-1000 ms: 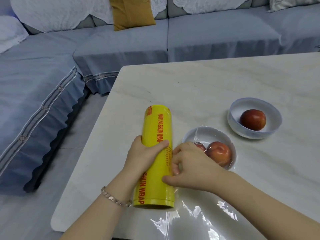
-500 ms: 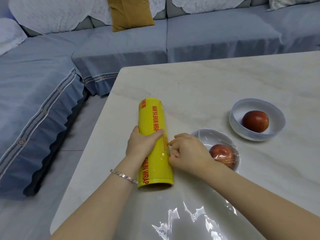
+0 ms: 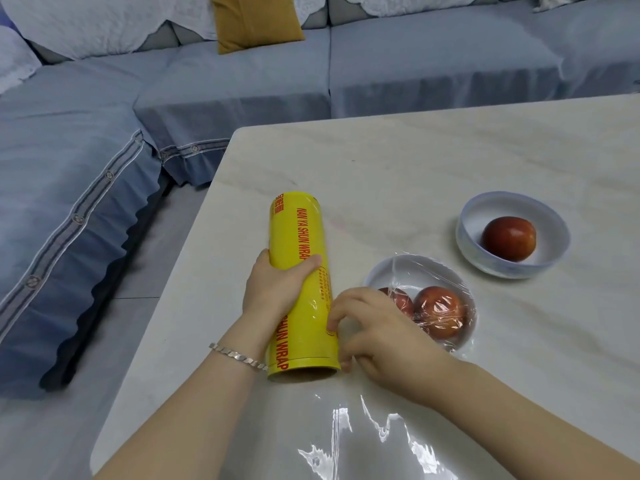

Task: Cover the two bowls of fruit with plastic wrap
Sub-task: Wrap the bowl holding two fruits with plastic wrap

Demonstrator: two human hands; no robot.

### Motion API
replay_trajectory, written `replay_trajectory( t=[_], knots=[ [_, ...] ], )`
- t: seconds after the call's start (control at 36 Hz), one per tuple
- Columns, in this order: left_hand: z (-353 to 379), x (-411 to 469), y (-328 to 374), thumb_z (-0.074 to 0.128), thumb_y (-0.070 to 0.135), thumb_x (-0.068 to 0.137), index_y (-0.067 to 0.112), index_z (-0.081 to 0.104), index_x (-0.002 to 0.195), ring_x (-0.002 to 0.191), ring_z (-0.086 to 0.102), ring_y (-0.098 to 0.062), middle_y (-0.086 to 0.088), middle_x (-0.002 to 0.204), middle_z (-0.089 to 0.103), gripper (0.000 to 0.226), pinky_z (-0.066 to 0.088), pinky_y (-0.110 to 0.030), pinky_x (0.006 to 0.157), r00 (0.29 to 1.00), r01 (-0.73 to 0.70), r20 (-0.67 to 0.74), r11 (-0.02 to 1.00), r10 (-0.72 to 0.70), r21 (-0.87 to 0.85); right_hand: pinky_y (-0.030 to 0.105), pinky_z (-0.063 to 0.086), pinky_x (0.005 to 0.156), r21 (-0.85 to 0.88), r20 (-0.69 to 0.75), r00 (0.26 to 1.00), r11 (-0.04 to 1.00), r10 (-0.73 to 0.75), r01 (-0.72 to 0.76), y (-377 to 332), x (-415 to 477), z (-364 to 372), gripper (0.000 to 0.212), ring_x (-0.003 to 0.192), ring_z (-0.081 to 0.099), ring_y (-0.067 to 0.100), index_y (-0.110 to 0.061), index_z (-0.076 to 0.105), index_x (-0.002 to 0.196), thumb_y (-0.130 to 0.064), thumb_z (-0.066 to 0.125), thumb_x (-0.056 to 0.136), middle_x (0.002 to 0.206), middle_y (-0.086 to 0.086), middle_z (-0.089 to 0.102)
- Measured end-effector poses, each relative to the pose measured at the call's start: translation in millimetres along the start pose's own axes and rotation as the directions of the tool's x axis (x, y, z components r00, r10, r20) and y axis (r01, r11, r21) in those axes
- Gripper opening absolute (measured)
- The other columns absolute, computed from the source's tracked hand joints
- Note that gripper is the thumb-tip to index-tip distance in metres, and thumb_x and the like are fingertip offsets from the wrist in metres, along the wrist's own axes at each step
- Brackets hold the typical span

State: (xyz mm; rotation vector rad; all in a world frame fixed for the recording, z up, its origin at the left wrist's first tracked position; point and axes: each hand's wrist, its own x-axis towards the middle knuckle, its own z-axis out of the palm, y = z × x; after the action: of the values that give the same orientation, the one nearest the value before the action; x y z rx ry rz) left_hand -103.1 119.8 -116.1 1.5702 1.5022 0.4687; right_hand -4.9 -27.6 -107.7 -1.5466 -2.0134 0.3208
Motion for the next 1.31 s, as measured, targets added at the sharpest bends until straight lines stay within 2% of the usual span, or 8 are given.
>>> replay_trajectory(
  t=[0.17,0.28,0.39,0.56,0.67,0.75,0.86,1.31],
  knots=[
    [-4,-2,-1,0.074,0.051,0.068,0.021,0.055,0.117,0.092,0.062,-0.023,0.0,0.109,0.064,0.06,0.049,-0.033,0.077,1.0,-0.003,0.016,0.999,0.003,-0.036,0.029,0.041,0.083,0.054,0.002,0.994,0.993,-0.109,0.109,-4,-16,-8,0.018,0.105,0.047,0.015,-0.021,0.053,0.045,-0.01,0.042,0.055,0.099,-0.003,0.06],
    [-5,-3,-1,0.073,0.05,0.071,0.021,0.053,0.121,0.089,0.059,-0.022,0.001,0.106,0.06,0.061,0.044,-0.031,0.074,1.0,0.002,0.031,0.998,0.0,-0.063,0.02,0.034,0.081,-0.064,-0.084,0.991,0.992,0.106,-0.112,6,-26,-11,0.014,0.089,0.044,0.008,-0.03,0.055,0.083,-0.027,0.055,0.07,0.087,-0.009,0.055],
    [-4,-4,-1,0.073,0.051,0.07,0.022,0.053,0.119,0.089,0.06,-0.022,0.003,0.103,0.06,0.061,0.045,-0.031,0.074,0.999,0.005,0.035,0.998,-0.003,-0.062,0.013,0.035,0.06,0.053,-0.001,0.945,0.943,0.328,-0.328,-9,-13,-31,0.021,0.059,0.046,-0.004,-0.035,0.05,0.067,-0.05,0.064,0.072,0.057,-0.019,0.05],
    [-10,-7,0,0.075,0.045,0.07,0.022,0.054,0.112,0.09,0.064,-0.024,-0.003,0.108,0.064,0.053,0.052,-0.036,0.078,0.998,0.029,0.052,0.991,-0.022,-0.133,0.026,0.047,0.09,-0.1,0.332,0.867,0.928,0.372,-0.359,-30,-2,-51,0.038,0.106,0.058,0.014,-0.028,0.066,0.108,-0.01,0.04,0.086,0.112,-0.006,0.066],
    [-16,-11,8,0.079,0.037,0.069,0.019,0.045,0.129,0.088,0.063,-0.018,-0.002,0.116,0.062,0.072,0.051,-0.031,0.071,0.999,-0.033,-0.02,0.981,0.03,-0.192,0.028,0.046,0.082,-0.134,0.082,0.874,0.874,0.48,-0.467,-16,-4,-74,0.036,0.1,0.058,0.016,-0.028,0.065,0.101,-0.009,0.04,0.084,0.107,-0.008,0.065],
    [-26,-4,20,0.082,0.038,0.064,0.024,0.02,0.146,0.115,0.056,-0.026,-0.003,0.137,0.049,0.104,0.049,-0.046,0.093,0.988,-0.12,-0.117,0.969,0.097,-0.214,0.031,0.045,0.084,-0.082,-0.068,0.842,0.839,0.534,-0.539,9,-14,-82,0.031,0.097,0.057,0.018,-0.021,0.067,0.093,-0.005,0.042,0.082,0.102,-0.002,0.065],
    [-31,4,41,0.085,0.037,0.06,0.028,0.029,0.141,0.123,0.046,-0.022,-0.001,0.138,0.042,0.099,0.043,-0.044,0.1,0.913,-0.348,-0.274,0.926,0.3,-0.145,0.02,0.034,0.078,-0.059,-0.171,0.784,0.789,0.596,-0.612,43,-32,-75,0.026,0.096,0.054,0.019,-0.014,0.069,0.088,-0.001,0.047,0.082,0.099,0.002,0.061],
    [-9,30,34,0.088,0.033,0.057,0.033,0.024,0.139,0.128,0.042,-0.021,0.004,0.141,0.04,0.104,0.043,-0.05,0.102,0.873,-0.428,-0.369,0.864,0.318,-0.266,0.025,0.036,0.1,0.084,-0.171,0.675,0.693,0.718,-0.716,65,-43,-57,0.035,0.118,0.053,0.017,-0.017,0.053,0.128,-0.017,0.046,0.093,0.128,0.0,0.059]
  ],
)
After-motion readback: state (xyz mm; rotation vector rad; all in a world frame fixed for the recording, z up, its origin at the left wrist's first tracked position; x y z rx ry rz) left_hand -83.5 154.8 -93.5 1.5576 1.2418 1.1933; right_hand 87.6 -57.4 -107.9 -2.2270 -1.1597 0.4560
